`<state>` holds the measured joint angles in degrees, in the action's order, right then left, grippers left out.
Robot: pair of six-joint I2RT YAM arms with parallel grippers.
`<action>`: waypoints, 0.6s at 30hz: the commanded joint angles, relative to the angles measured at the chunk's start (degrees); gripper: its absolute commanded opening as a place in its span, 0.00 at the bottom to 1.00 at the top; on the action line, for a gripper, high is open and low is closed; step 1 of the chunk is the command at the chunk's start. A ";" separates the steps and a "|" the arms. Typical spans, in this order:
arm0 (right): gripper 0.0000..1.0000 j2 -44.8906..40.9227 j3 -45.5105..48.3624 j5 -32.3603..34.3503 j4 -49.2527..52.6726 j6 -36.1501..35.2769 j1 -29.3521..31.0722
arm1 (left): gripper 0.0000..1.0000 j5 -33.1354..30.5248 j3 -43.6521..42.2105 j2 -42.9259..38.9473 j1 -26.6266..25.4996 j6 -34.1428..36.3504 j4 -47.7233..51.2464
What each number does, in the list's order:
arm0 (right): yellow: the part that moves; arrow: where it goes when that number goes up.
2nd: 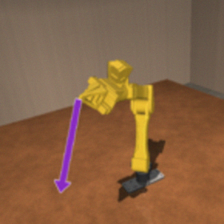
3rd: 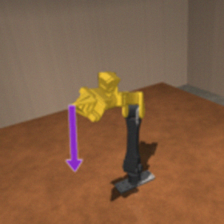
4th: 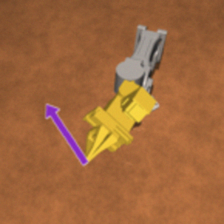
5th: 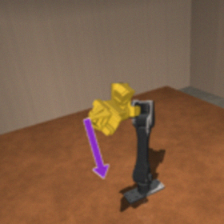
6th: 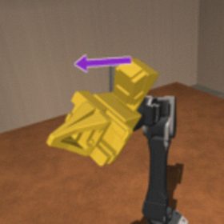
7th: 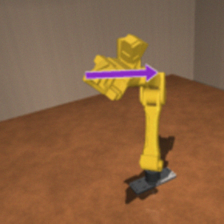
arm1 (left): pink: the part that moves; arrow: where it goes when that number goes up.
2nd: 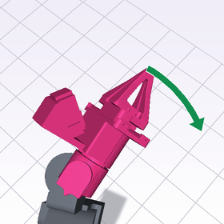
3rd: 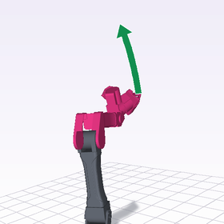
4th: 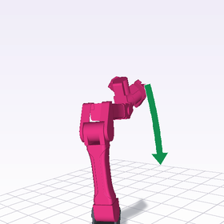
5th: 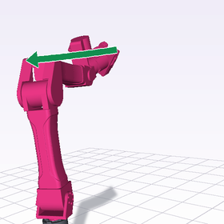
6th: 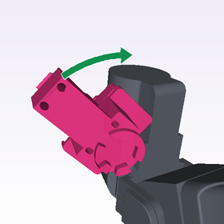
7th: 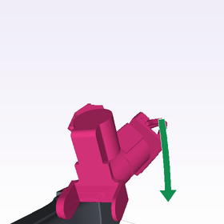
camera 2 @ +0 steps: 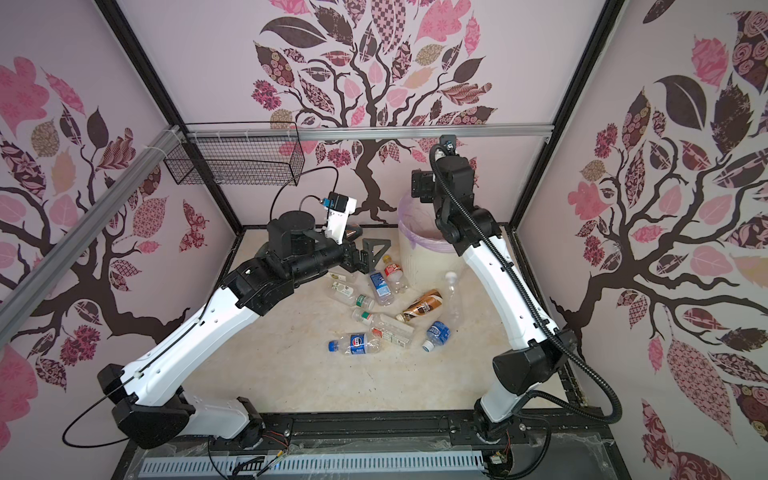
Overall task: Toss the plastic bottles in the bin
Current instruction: 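Carry the clear bottle over the bin with the right gripper and release it, then move the right gripper to a crumpled bottle while the left lowers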
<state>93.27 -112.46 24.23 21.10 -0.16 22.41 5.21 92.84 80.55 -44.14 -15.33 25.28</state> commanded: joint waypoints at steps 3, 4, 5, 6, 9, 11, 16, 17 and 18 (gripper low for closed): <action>0.99 -2.27 1.12 -0.41 0.20 0.38 0.00 | 0.98 -0.84 -3.03 -1.09 0.13 -2.11 0.96; 1.00 -2.83 2.58 -0.45 -0.20 0.48 0.00 | 0.98 -0.80 -3.54 -1.07 0.14 -2.44 1.08; 1.00 -3.44 4.10 -0.70 -0.56 0.76 0.00 | 0.98 -0.88 -4.07 -1.12 0.17 -2.79 1.34; 1.00 -4.31 6.32 -0.99 -1.27 1.17 -0.03 | 0.98 -0.82 -4.70 -1.10 0.18 -3.15 1.44; 0.99 -6.11 10.88 -1.45 -2.33 2.38 -0.03 | 0.98 -0.32 -6.37 -1.16 0.13 -4.29 1.18; 1.00 -6.76 12.66 -1.98 -2.41 3.09 -0.02 | 0.98 0.29 -7.14 -0.96 0.15 -4.91 1.09; 1.00 -8.55 16.08 -2.87 -2.67 4.99 -0.02 | 0.98 1.10 -7.49 -0.09 0.16 -5.65 1.62; 1.00 -8.86 16.48 -2.94 -2.73 5.16 -0.08 | 0.98 1.20 -7.52 0.00 0.10 -5.75 1.65; 0.99 -9.02 16.81 -3.04 -2.68 5.34 -0.04 | 0.98 1.29 -7.58 0.13 0.14 -5.84 1.63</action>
<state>88.60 -95.55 21.65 19.46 3.53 22.37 5.65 86.48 80.42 -44.14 -20.32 26.87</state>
